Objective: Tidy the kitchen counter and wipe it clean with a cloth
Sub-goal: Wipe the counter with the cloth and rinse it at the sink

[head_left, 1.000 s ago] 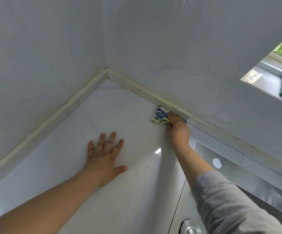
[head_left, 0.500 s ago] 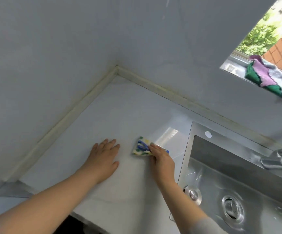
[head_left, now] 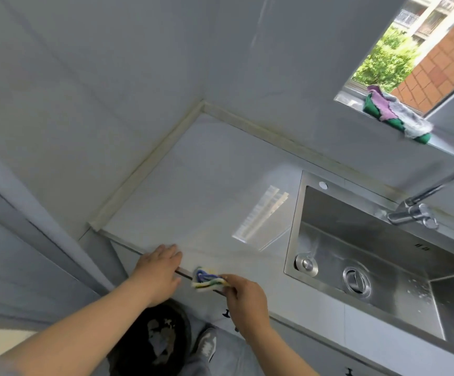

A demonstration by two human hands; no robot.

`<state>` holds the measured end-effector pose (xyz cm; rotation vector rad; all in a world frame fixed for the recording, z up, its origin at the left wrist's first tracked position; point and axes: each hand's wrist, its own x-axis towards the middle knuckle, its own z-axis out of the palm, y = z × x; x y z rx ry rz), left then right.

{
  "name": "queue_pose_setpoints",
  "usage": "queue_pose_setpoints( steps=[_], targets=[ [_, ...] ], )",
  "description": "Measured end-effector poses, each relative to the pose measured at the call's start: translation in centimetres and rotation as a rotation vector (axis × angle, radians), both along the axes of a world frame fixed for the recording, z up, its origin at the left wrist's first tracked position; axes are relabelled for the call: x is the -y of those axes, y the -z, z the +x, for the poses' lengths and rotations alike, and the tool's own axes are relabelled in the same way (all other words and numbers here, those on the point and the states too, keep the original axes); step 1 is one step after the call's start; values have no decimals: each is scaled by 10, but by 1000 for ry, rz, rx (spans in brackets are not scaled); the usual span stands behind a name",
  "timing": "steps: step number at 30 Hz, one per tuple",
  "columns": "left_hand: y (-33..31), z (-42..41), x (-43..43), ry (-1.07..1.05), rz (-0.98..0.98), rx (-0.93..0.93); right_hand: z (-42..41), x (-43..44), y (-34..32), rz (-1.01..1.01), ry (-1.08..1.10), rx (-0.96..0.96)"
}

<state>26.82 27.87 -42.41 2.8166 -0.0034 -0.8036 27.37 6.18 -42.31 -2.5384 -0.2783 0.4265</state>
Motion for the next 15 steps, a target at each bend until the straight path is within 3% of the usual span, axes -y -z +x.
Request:
queue_pose_setpoints(
  steps=[3,8,15],
  targets=[
    [-7,3,1,22,-3,42,6,11,-19,144,92,-105],
    [-21,41,18,26,-21,65,57,32,-52,236,258,-32],
    [-17,120,66,10,-46,89,172,79,-60,269,314,53]
  ],
)
